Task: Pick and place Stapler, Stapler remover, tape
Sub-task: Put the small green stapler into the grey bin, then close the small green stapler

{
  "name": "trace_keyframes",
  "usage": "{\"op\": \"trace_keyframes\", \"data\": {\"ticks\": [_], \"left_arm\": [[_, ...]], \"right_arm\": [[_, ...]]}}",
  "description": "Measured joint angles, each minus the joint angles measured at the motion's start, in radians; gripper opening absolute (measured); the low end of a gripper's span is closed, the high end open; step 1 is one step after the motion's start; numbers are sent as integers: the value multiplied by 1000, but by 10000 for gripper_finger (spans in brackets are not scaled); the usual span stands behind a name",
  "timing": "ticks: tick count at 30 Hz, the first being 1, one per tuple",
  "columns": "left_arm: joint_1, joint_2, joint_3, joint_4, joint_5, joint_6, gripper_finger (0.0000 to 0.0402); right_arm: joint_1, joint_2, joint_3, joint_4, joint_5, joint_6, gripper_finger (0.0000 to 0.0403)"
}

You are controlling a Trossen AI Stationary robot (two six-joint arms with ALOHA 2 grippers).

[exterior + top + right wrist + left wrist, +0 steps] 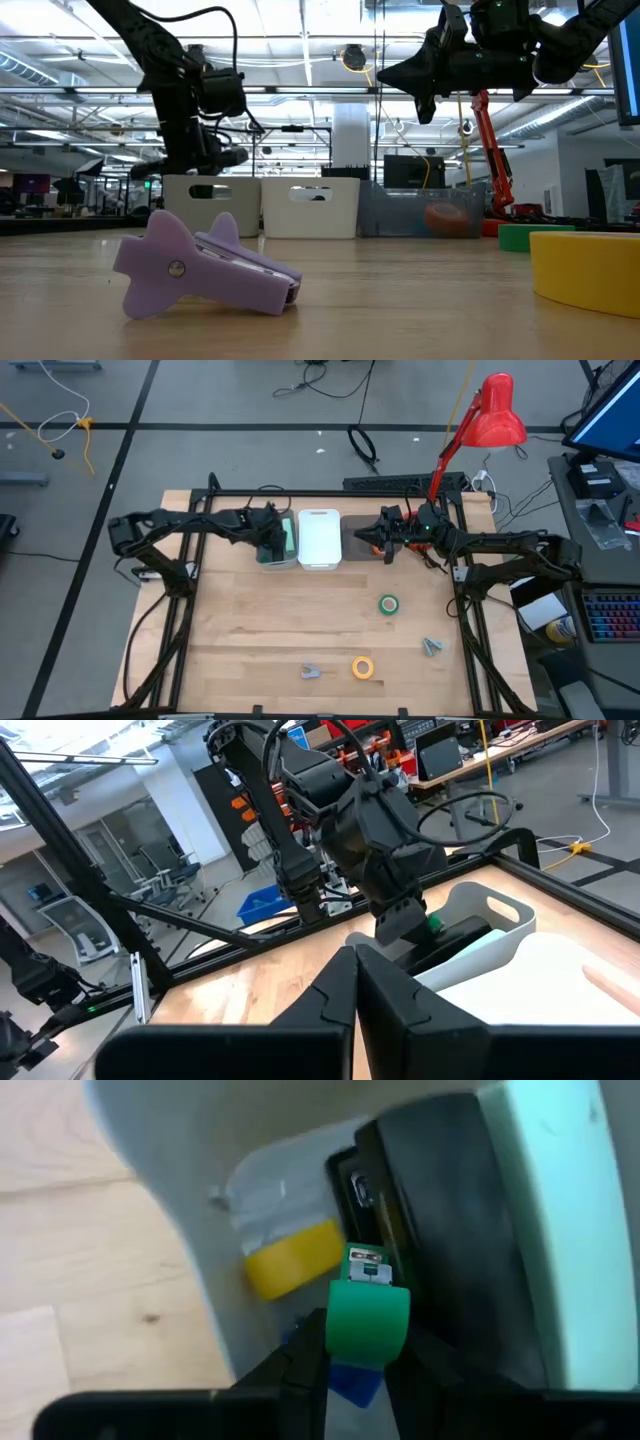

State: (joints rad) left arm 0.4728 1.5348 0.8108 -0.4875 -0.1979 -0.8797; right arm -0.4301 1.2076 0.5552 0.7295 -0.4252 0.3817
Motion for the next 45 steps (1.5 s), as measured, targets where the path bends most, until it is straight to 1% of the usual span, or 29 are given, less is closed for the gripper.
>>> {"op": "trace_keyframes", "data": {"ticks": [4, 9, 12, 18, 23, 29, 33, 35, 39, 45], "left_arm": [[2, 6, 0, 10, 26, 17, 89], [2, 6, 0, 14, 27, 12, 124], [3, 6, 0, 15, 46, 13, 144], [3, 2, 0, 15, 62, 13, 172], [3, 1, 0, 14, 76, 12, 171], [7, 1, 1, 17, 119, 10, 166], [7, 1, 30, -10, 121, 13, 165], [9, 1, 55, -19, 103, 31, 165], [10, 1, 118, -94, 73, 69, 164], [6, 1, 226, -246, 29, 116, 148]], "right_arm": [[0, 0, 0, 0, 0, 0, 0], [0, 0, 0, 0, -2, 0, 0], [0, 0, 0, 0, -25, 0, 0], [0, 0, 0, 0, -26, 1, 0], [0, 0, 0, 0, -26, 4, 0], [0, 0, 0, 0, -26, 8, 0], [0, 0, 0, 0, -26, 22, 0], [0, 0, 0, 0, -26, 23, 0], [0, 0, 0, 0, -26, 23, 0], [0, 0, 0, 0, -26, 23, 0]]}}
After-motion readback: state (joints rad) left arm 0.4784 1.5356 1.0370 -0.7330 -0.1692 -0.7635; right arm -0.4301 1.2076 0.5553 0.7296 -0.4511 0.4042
